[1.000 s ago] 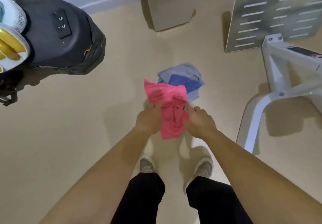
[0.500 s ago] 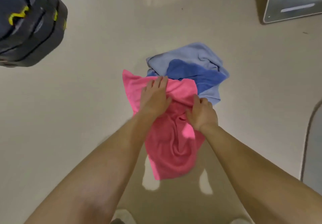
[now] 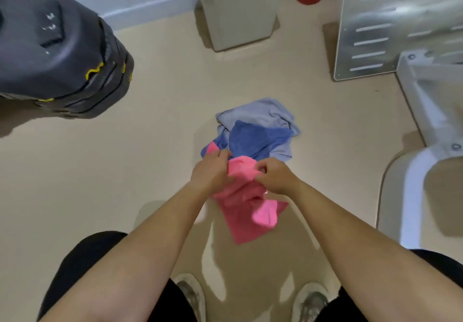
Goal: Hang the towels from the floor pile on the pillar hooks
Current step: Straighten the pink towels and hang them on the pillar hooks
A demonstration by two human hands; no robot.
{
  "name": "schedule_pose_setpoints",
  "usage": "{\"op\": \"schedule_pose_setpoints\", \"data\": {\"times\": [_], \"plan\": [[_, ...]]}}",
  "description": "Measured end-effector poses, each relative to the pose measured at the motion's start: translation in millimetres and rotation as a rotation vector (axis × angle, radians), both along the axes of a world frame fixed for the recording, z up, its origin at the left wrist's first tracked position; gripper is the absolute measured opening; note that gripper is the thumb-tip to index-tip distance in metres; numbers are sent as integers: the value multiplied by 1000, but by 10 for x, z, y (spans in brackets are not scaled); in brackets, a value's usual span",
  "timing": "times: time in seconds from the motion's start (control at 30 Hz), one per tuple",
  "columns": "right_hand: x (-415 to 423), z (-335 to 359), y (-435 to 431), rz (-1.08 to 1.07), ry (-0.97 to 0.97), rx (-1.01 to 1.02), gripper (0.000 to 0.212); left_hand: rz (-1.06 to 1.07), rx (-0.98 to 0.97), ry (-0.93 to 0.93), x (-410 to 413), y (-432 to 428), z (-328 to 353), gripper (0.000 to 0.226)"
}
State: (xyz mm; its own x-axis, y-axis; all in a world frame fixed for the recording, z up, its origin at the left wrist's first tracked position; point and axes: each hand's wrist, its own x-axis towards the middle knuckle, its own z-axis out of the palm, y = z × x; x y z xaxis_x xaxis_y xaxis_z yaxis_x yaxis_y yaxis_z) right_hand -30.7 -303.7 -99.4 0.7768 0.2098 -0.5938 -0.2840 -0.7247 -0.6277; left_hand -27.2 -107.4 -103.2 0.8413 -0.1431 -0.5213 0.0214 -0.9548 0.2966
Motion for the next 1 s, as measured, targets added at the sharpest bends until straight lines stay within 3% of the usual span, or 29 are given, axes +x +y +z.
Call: {"op": "schedule_pose_setpoints", "data": {"times": [0.1,0.23,0.4,0.63,0.77,0.83,0.9,1.0], "plan": [[-115,846,60,48,-34,52,16,12,-162,-62,-45,-106,841,62],[-352,2259,21,75,86,78,24,150,-331,-7,-329,-286,2124,47],[-611,4240,-97,15,-45,33,18,231,-479,85,-790,-452,3917,35],[-830,6506,-299,16,-135,122,20,309,-598,38,-1176,-644,6181,19],[-855,7225,-366,76,-239,39,24,319,-555,-142,-1186,-655,6865,6],[-841,7414,-413,141,-306,-83,22,252,-506,-241,-1167,-620,7066,12],[-852,7554,-437,192,-329,-153,11,228,-510,-237,-1156,-598,7213,15],[-887,7708,-433,208,-273,-172,15,196,-523,-225,-1183,-564,7366,18]]}}
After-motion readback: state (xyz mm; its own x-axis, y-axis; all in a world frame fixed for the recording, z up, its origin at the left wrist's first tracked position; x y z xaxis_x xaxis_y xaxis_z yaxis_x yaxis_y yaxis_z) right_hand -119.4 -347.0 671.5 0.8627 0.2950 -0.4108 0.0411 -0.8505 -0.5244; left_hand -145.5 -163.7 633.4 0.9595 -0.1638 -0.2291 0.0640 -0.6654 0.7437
